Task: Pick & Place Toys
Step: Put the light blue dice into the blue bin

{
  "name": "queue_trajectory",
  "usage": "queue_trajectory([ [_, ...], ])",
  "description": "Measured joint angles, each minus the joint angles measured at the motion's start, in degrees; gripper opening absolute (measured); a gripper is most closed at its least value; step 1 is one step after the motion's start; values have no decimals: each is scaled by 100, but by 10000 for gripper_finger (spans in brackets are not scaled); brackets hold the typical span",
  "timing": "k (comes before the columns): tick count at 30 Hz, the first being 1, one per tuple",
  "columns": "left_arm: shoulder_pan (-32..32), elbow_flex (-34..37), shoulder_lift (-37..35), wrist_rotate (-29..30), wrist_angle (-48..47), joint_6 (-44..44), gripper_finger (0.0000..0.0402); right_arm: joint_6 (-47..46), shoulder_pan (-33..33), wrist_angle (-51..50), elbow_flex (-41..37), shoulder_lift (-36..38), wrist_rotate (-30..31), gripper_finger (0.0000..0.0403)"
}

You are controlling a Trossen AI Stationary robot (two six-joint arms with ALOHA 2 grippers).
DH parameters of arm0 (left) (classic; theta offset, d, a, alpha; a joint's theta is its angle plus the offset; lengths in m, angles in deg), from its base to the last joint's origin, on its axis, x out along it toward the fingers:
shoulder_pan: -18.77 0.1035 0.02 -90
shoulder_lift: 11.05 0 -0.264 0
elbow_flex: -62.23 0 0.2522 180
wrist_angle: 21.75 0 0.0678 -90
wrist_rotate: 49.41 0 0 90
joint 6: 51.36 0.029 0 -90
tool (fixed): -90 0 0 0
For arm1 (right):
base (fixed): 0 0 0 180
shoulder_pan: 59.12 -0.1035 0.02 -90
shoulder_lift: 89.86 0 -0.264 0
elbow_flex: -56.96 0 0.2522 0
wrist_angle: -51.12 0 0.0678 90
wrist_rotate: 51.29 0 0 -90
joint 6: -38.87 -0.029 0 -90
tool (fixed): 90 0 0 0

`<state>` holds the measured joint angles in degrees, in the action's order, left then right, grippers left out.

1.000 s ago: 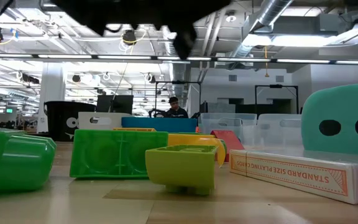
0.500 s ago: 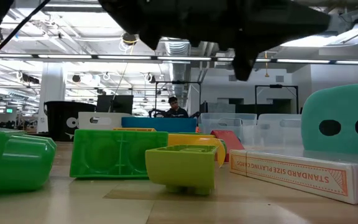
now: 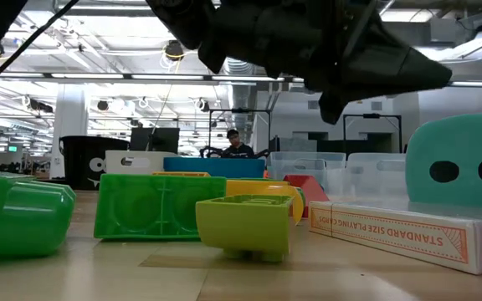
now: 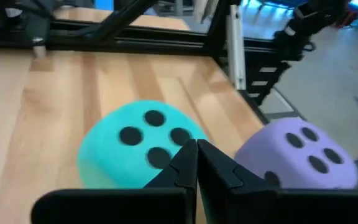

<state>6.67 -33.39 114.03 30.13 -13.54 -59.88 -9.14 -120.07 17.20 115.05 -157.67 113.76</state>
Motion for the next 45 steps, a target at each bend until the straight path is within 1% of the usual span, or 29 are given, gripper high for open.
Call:
queue_trajectory([
  [15, -3, 0, 48, 98, -60, 250, 0, 4, 0, -42, 0, 0, 2, 368],
  [22, 0, -23, 430, 106, 153, 222, 0, 42, 7, -44, 0, 0, 2, 368],
  [24, 40, -31, 461, 212, 114, 161, 0, 42, 4, -40, 0, 0, 4, 368],
  [27, 118, -26, 400, 312, -138, 47, 0, 42, 17, -39, 0, 0, 2, 368],
  [30, 248, -20, 239, 468, -589, 48, 0, 18, 33, -41, 0, 0, 0, 368],
  [34, 407, 14, 166, 1078, -1562, 81, 0, 0, 33, -34, 2, 0, -16, 368],
  [35, 446, 50, 202, 1193, -1888, 84, 0, -9, 33, -22, 2, 2, -19, 368],
  [37, 494, 26, 149, 1338, -2242, 131, 0, -52, 33, -24, 2, 0, -24, 368],
  [40, 567, 13, 85, 1340, -2631, 147, 0, -67, 33, -5, 2, 2, -25, 368],
  [45, 661, 28, -120, 1327, -2695, 315, 0, -66, 33, 133, 4, 0, -22, 368],
])
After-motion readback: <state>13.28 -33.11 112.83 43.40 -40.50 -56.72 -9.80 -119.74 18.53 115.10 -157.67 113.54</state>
